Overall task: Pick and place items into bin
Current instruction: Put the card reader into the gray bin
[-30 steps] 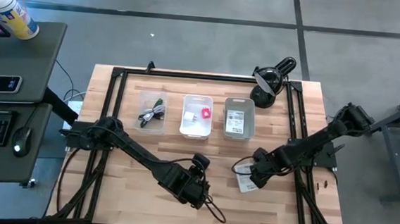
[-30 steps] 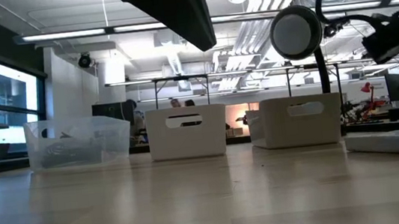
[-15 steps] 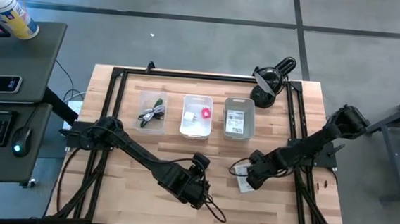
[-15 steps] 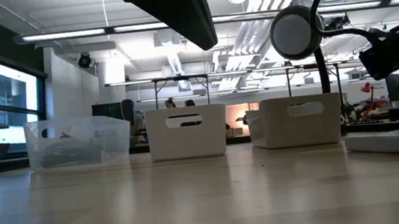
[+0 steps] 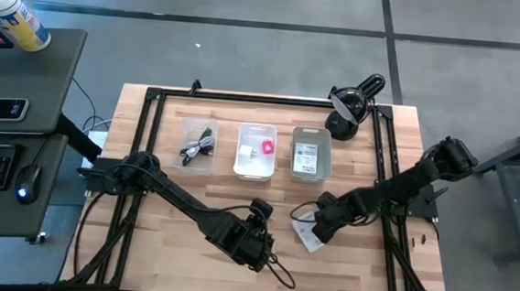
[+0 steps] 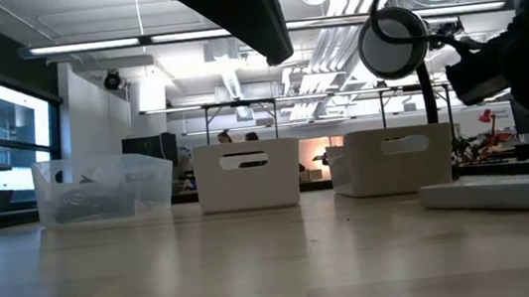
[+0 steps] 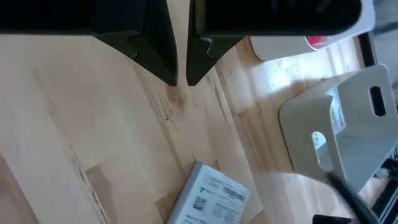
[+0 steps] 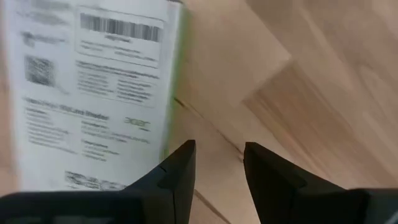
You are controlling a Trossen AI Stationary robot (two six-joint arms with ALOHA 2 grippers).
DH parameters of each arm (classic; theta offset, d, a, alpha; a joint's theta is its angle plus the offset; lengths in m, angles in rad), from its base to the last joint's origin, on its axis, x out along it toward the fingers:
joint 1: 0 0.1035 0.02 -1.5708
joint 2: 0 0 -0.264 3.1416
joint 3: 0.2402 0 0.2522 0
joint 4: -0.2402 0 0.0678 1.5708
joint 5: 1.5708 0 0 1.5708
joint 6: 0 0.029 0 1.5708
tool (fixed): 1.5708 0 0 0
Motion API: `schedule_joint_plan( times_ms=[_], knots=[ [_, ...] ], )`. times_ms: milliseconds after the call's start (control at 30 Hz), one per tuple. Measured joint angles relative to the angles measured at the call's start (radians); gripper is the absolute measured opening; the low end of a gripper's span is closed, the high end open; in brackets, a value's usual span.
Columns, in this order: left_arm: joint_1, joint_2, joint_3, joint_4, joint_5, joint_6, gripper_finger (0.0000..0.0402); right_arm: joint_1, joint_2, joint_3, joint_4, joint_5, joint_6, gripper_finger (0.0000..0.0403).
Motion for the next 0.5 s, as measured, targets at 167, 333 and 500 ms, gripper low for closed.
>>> schedule_joint_plan(
  times_ms=[167, 333, 500],
  knots=[
    [0.011, 0.0, -0.006, 0.031, 0.055, -0.079, 0.0023, -0.029, 0.001, 0.001, 0.057, -0.002, -0.036, 0.0128],
    [0.013, 0.002, -0.04, 0.132, 0.144, -0.099, 0.0023, -0.035, 0.001, 0.007, 0.081, -0.009, -0.059, 0.0128],
    [0.012, 0.002, -0.087, 0.364, 0.257, -0.046, 0.0023, -0.035, 0.001, 0.017, 0.077, -0.035, -0.082, 0.0128]
  ],
)
